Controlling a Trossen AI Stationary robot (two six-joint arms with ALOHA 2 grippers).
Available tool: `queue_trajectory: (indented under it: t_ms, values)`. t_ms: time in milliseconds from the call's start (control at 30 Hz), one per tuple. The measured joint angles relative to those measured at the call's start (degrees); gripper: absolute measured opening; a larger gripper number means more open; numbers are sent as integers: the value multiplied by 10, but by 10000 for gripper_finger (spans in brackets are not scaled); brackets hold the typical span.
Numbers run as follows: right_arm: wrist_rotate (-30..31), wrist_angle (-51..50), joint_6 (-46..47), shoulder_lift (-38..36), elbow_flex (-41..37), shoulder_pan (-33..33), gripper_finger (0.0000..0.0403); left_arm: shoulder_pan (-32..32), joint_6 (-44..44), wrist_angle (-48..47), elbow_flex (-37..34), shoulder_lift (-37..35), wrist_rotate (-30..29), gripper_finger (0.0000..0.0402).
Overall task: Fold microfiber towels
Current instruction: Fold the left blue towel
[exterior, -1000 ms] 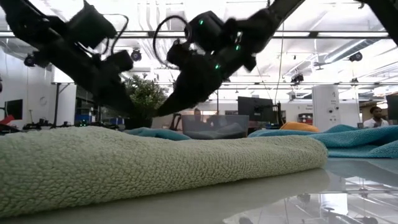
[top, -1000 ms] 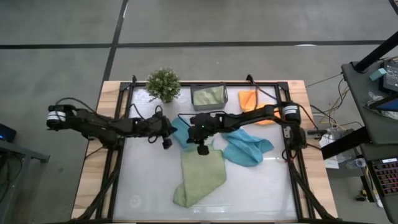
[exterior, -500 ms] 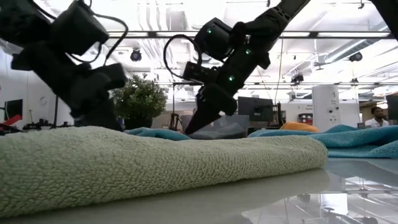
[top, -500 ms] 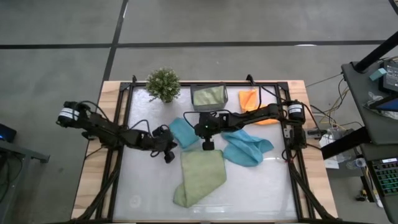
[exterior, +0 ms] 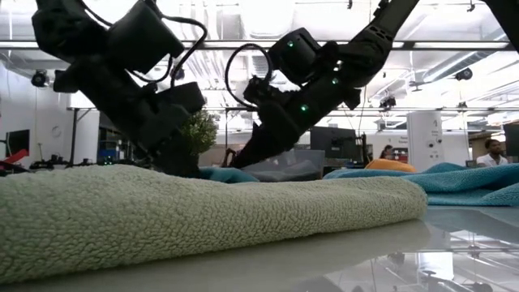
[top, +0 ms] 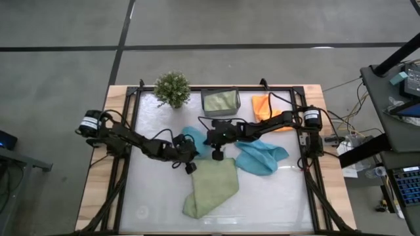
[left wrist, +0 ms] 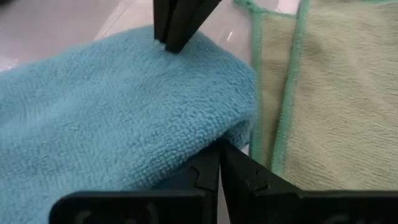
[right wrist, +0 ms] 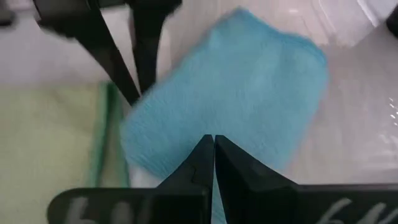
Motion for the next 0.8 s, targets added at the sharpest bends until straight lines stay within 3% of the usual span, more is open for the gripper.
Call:
queue_trajectory:
  t_ms: [200, 467, 667, 800]
  values:
    - [-9, 22, 14, 10, 11, 11, 9, 0, 15, -12, 0, -22, 3, 0]
    - [-10, 6, 22, -4, 38, 30, 11, 0, 43, -149, -6, -137, 1, 0]
    - [-15, -51, -15, 0, 73, 71, 53, 12, 147, -150, -31, -180, -131, 0]
    - [41, -56, -36, 17, 92, 96, 77, 37, 179, -114, -34, -161, -136, 0]
